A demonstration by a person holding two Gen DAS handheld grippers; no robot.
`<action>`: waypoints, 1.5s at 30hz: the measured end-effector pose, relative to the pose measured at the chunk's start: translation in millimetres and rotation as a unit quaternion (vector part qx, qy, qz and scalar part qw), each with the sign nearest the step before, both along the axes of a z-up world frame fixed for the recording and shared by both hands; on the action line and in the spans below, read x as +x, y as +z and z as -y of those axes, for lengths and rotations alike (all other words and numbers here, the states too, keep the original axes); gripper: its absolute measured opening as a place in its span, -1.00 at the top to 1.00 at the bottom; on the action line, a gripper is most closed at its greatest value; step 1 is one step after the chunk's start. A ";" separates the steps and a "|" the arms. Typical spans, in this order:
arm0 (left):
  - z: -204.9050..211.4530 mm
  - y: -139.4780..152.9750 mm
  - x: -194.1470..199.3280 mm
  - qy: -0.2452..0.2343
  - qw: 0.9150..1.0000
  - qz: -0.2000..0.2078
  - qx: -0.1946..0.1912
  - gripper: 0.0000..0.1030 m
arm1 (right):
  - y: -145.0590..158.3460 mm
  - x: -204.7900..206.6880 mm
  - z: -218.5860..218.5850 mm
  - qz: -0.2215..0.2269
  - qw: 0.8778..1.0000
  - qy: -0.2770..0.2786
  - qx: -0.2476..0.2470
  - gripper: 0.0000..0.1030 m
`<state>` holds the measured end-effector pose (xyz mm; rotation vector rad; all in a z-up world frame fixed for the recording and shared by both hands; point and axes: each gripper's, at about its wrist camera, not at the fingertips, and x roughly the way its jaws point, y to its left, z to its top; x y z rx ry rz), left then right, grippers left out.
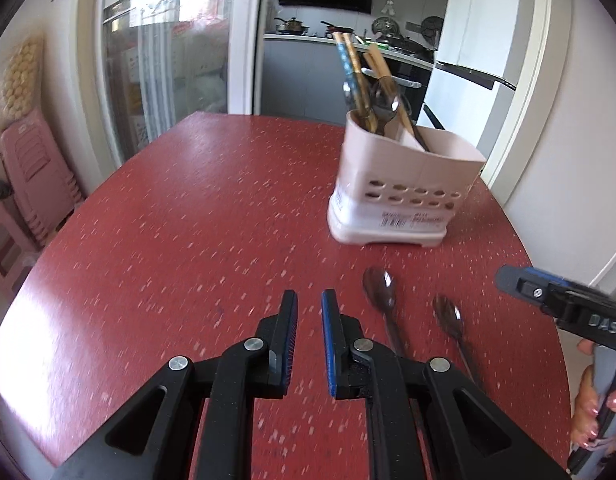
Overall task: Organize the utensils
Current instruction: 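Move both tools back over the last two dark spoons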
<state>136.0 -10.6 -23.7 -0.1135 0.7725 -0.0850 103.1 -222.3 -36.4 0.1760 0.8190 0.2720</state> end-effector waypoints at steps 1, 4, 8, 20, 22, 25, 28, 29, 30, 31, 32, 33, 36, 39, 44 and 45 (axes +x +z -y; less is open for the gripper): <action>-5.0 0.6 -8.7 0.009 1.000 0.001 -0.001 0.19 | -3.9 -2.4 -0.2 -0.007 1.000 -0.002 0.002 -0.37; -17.4 4.2 -26.3 0.031 0.999 0.006 -0.009 0.19 | -13.9 -10.7 -2.9 -0.024 1.000 -0.009 -0.008 -0.37; -31.0 10.4 -44.1 0.047 0.999 0.006 -0.020 0.18 | -16.8 -20.1 -7.9 -0.034 0.999 -0.027 -0.015 -0.38; -46.0 32.9 -68.2 0.062 0.998 0.023 -0.016 -1.00 | -5.0 -40.9 -43.8 -0.037 0.998 -0.035 -0.025 -0.52; -50.3 36.1 -76.1 0.081 0.996 0.040 -0.018 -1.00 | -1.9 -44.8 -47.0 -0.034 0.999 -0.033 -0.025 -0.55; -54.2 39.0 -78.6 0.079 0.996 0.044 -0.023 -1.00 | 0.9 -49.9 -49.8 -0.031 0.998 -0.035 -0.032 -0.56; -57.9 36.6 -78.9 0.085 0.995 0.040 -0.031 -1.00 | 0.1 -55.1 -48.5 -0.036 0.998 -0.040 -0.035 -0.59; -58.8 35.3 -78.5 0.085 0.995 0.038 -0.037 -1.00 | -0.2 -57.3 -47.1 -0.036 0.998 -0.042 -0.034 -0.61; -59.1 33.9 -78.2 0.085 0.995 0.035 -0.041 -1.00 | -0.8 -58.9 -45.6 -0.037 0.998 -0.044 -0.035 -0.64; -58.3 32.2 -77.2 0.085 0.995 0.032 -0.043 -1.00 | -1.6 -61.5 -43.0 -0.037 0.998 -0.047 -0.037 -0.68; -57.3 30.4 -78.9 0.087 0.995 0.030 -0.043 -1.00 | -2.2 -63.0 -41.3 -0.037 0.997 -0.048 -0.037 -0.77; -55.9 29.2 -78.2 0.087 0.995 0.026 -0.042 -1.00 | -2.8 -65.6 -38.2 -0.037 0.998 -0.048 -0.036 -0.84; -50.4 24.6 -77.0 0.079 0.995 0.017 -0.053 -1.00 | -3.6 -70.9 -29.9 -0.033 0.998 -0.048 -0.036 -1.00; -43.0 18.2 -74.6 0.079 0.995 0.007 -0.055 -1.00 | -2.5 -75.2 -20.7 -0.029 0.998 -0.051 -0.033 -1.00; -27.0 2.8 -70.3 0.053 0.997 -0.016 -0.054 -1.00 | -5.8 -84.7 -0.7 -0.019 0.998 -0.067 -0.008 -1.00; -22.9 -1.1 -68.9 0.045 0.997 -0.023 -0.050 -1.00 | -8.1 -86.8 3.6 -0.019 0.997 -0.072 -0.008 -1.00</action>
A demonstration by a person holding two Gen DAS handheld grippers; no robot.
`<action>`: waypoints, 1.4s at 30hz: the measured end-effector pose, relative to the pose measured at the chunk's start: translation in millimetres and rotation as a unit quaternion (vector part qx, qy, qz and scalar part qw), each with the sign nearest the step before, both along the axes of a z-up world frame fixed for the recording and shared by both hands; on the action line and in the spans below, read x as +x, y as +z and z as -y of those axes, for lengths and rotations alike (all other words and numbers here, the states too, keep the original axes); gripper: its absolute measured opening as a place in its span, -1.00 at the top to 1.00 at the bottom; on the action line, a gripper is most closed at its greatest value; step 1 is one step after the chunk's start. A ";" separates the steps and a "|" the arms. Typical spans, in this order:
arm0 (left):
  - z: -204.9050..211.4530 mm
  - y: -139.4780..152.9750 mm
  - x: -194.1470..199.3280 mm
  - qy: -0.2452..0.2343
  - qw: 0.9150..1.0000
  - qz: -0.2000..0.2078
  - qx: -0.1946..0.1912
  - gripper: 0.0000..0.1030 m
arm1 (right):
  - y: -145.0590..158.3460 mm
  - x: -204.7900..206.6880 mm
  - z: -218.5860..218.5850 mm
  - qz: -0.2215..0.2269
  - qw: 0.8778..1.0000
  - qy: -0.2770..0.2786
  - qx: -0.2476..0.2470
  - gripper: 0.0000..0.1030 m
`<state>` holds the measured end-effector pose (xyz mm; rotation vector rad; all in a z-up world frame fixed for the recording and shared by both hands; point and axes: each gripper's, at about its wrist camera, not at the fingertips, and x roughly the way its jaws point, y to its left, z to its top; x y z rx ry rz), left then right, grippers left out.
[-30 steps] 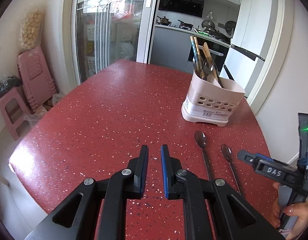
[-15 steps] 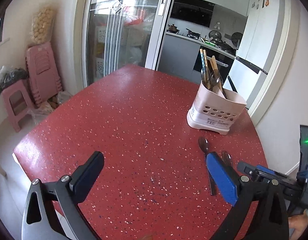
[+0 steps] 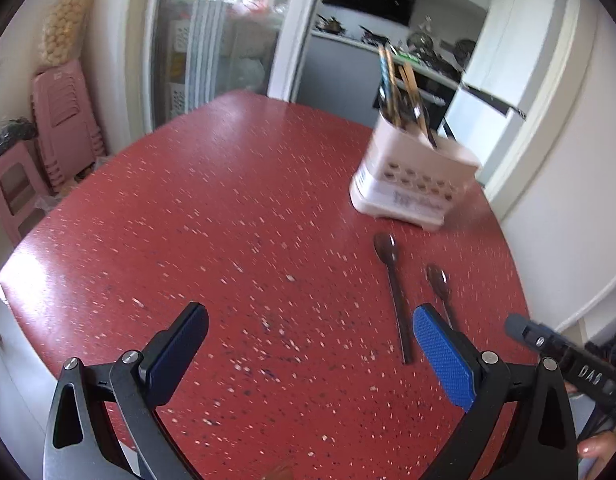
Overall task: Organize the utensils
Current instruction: 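Move both tools back over the last two dark spoons, then grasp a dark spoon with the right tool while the left tool grasps the other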
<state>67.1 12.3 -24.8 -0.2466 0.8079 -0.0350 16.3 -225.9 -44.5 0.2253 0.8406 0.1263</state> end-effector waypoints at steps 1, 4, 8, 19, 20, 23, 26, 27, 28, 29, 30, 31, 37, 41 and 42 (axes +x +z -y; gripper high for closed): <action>3.4 -3.2 1.5 -0.007 1.000 -0.006 0.002 -1.00 | -2.4 -1.4 2.8 -0.003 1.000 -0.003 -0.005 -1.00; 16.5 -14.3 11.1 -0.032 0.999 -0.031 0.018 -1.00 | -9.7 -1.0 7.2 -0.025 0.999 -0.005 -0.037 -1.00; 26.7 -24.5 22.4 -0.043 0.997 -0.049 0.038 -1.00 | -21.8 -0.6 19.9 -0.052 0.998 -0.005 -0.037 -1.00; 19.9 -49.4 67.2 -0.029 0.993 -0.101 0.048 -1.00 | -34.7 27.8 11.0 -0.092 0.994 0.034 -0.054 -1.00; 19.8 -51.9 70.5 -0.030 0.993 -0.105 0.044 -1.00 | -35.4 31.6 8.7 -0.095 0.993 0.037 -0.057 -1.00; 19.7 -58.7 77.9 -0.039 0.992 -0.116 0.030 -1.00 | -41.7 48.8 -0.6 -0.112 0.990 0.044 -0.067 -1.00; 21.9 -62.6 86.6 -0.051 0.991 -0.122 0.028 -1.00 | -49.4 65.5 -4.7 -0.132 0.988 0.043 -0.065 -0.96; 23.0 -63.0 89.1 -0.053 0.991 -0.123 0.029 -1.00 | -50.5 69.0 -6.0 -0.135 0.988 0.043 -0.066 -0.92; 24.4 -63.0 92.0 -0.055 0.990 -0.122 0.031 -1.00 | -52.7 73.8 -7.4 -0.140 0.987 0.043 -0.068 -0.85; 25.5 -62.9 93.6 -0.056 0.990 -0.123 0.032 -1.00 | -54.9 78.5 -9.9 -0.143 0.986 0.043 -0.075 -0.81; 26.9 -63.1 96.2 -0.057 0.990 -0.124 0.034 -1.00 | -55.8 80.9 -11.3 -0.145 0.985 0.044 -0.078 -0.77; 27.5 -63.4 98.0 -0.057 0.990 -0.125 0.034 -1.00 | -57.5 83.9 -13.8 -0.148 0.985 0.046 -0.083 -0.68; 35.0 -66.5 112.8 -0.059 0.989 -0.136 0.021 -1.00 | -57.8 92.1 -26.3 -0.150 0.980 0.052 -0.119 -0.50; 41.4 -66.7 119.4 -0.065 0.988 -0.139 0.023 -1.00 | -57.6 94.5 -32.1 -0.150 0.976 0.054 -0.149 -0.37; 42.5 -66.9 121.4 -0.067 0.988 -0.141 0.021 -1.00 | -57.4 95.8 -34.0 -0.151 0.976 0.055 -0.149 -0.36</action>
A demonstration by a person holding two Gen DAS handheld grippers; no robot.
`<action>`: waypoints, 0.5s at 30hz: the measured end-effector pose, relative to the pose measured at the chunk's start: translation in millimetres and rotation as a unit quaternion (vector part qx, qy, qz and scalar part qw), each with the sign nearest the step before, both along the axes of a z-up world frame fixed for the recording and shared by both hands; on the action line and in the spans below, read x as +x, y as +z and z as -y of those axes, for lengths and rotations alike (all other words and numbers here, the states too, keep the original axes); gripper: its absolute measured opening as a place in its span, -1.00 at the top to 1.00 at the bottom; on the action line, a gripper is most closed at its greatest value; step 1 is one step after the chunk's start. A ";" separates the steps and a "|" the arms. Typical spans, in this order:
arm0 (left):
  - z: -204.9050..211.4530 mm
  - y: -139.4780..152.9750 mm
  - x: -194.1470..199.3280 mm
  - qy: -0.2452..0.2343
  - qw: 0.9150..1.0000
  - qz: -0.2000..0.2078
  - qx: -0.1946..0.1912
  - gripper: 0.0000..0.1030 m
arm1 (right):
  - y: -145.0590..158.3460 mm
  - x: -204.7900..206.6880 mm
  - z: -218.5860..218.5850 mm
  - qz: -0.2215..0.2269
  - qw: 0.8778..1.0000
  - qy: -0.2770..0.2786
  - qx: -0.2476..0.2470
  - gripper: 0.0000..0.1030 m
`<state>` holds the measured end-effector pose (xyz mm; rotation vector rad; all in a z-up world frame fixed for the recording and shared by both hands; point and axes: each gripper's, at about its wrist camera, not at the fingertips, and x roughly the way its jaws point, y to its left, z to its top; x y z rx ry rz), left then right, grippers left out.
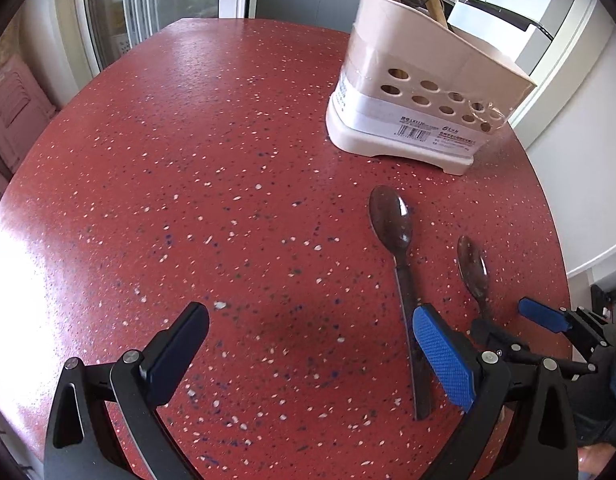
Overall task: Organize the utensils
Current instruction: 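Grasp a dark spoon with the right tool while the left tool grasps the other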
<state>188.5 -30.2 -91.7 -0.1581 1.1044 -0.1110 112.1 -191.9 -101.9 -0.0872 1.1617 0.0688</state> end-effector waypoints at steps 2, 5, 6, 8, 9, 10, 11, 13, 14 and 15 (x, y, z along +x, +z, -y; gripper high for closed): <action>1.2 -0.6 3.4 0.001 1.000 -0.005 -0.004 -1.00 | 0.5 0.7 -0.7 -0.001 1.000 0.003 -0.001 -0.29; 6.0 -1.9 11.0 -0.001 1.000 -0.012 -0.009 -1.00 | 2.7 4.5 -1.2 -0.003 1.000 0.006 0.000 -0.02; 8.0 -1.8 13.0 -0.002 1.000 -0.013 -0.009 -1.00 | 3.1 4.9 -1.4 -0.004 1.000 0.006 0.000 0.03; 13.9 -1.6 17.6 -0.008 1.000 -0.013 -0.001 -1.00 | 3.8 4.9 -0.7 -0.004 1.000 0.007 0.002 0.23; 17.2 -1.7 19.9 -0.011 1.000 -0.013 0.006 -1.00 | 3.8 5.2 -0.1 -0.005 1.000 0.007 0.003 0.25; 20.3 -2.4 22.0 -0.013 1.000 -0.014 0.014 -1.00 | 3.9 5.4 0.5 -0.006 1.000 0.007 0.004 0.27; 23.2 -2.9 23.8 -0.014 1.000 -0.014 0.021 -1.00 | 4.1 4.8 1.9 -0.006 1.000 0.006 0.005 0.35; 28.2 -3.9 27.3 -0.017 0.999 -0.018 0.027 -1.00 | 4.5 4.4 5.2 -0.006 1.000 0.003 0.008 0.47; 30.5 -4.4 29.0 -0.018 0.999 -0.020 0.026 -1.00 | 4.6 4.4 6.8 -0.007 1.000 0.001 0.009 0.56; 32.8 -5.2 30.4 -0.019 0.999 -0.023 0.027 -1.00 | 5.7 4.7 8.6 -0.007 1.000 0.001 0.010 0.64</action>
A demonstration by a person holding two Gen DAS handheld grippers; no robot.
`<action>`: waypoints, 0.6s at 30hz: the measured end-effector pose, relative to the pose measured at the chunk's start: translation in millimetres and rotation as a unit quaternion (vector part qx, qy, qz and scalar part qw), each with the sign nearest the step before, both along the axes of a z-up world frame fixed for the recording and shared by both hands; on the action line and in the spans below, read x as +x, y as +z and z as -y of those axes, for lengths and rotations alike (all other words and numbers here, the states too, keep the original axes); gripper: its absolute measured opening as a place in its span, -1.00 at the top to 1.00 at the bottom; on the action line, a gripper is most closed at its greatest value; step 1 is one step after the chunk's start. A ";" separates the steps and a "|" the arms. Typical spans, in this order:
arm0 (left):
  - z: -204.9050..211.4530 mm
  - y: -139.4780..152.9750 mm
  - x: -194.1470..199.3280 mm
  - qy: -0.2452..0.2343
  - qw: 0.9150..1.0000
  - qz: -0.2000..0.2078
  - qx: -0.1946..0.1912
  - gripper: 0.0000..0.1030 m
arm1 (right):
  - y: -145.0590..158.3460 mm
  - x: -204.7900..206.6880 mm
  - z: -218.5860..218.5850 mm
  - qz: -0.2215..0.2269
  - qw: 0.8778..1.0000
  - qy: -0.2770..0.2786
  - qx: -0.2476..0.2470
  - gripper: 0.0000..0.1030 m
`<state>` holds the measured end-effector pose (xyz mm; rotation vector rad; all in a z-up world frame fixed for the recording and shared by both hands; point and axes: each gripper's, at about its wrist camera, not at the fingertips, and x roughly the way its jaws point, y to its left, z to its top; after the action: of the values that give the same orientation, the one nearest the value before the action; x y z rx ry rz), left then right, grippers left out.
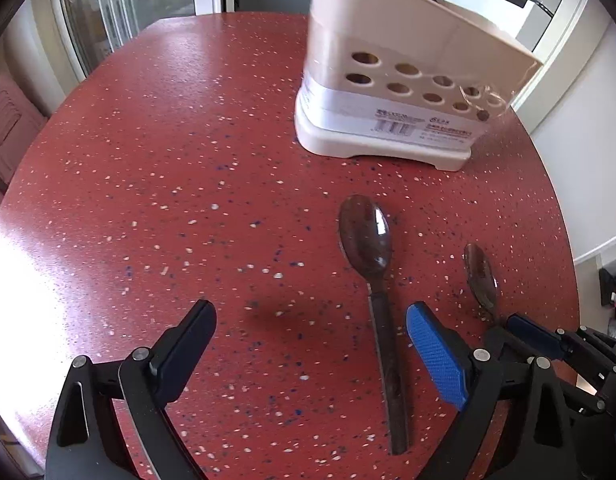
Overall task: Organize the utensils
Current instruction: 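Grasp a dark spoon with the right tool while the left tool grasps the other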
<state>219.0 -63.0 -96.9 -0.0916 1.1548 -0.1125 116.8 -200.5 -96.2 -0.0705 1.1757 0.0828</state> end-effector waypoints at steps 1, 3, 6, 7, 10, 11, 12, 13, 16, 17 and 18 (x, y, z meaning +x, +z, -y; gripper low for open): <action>2.0 -0.8 1.4 -0.001 1.000 -0.002 0.002 -1.00 | 0.2 0.1 3.0 -0.001 1.000 -0.001 0.008 0.73; 8.8 -4.6 6.8 -0.004 1.000 -0.011 0.010 -1.00 | 0.9 -0.9 7.5 -0.002 1.000 -0.002 0.022 0.75; 15.4 -8.4 11.2 -0.007 1.000 -0.020 0.022 -1.00 | 1.1 -0.5 13.4 -0.001 0.999 -0.002 0.038 0.75; 19.0 -9.2 11.0 -0.010 0.999 -0.021 0.026 -1.00 | 1.2 -1.0 15.5 -0.001 0.999 -0.002 0.044 0.75; 29.7 -12.5 15.3 -0.026 0.998 -0.029 0.054 -1.00 | 0.6 -0.8 18.8 -0.001 0.999 -0.003 0.054 0.75; 35.4 -13.0 17.1 -0.033 0.997 -0.028 0.065 -1.00 | 0.7 -0.6 19.7 -0.001 0.998 -0.003 0.056 0.75; 37.8 -12.7 18.1 -0.036 0.996 -0.030 0.069 -1.00 | 0.4 -0.4 22.3 -0.001 0.998 -0.003 0.058 0.75; 39.8 -13.1 20.1 -0.038 0.996 -0.034 0.067 -1.00 | 0.4 -0.3 23.2 -0.001 0.998 -0.003 0.060 0.75; 43.1 -13.8 24.4 -0.039 0.996 -0.041 0.062 -1.00 | 1.5 -0.9 23.2 -0.001 0.998 -0.002 0.062 0.75; 44.3 -13.5 24.7 -0.044 0.996 -0.039 0.062 -0.97 | 1.2 -0.9 24.3 0.000 0.998 -0.001 0.063 0.75; 45.1 -12.5 24.3 -0.051 0.996 -0.035 0.061 -0.91 | 0.6 -0.1 26.0 0.000 0.998 0.000 0.063 0.75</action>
<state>243.2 -108.1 -109.5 0.0715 1.2346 -0.1289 116.7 -226.5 -95.6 0.0409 1.1686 0.1567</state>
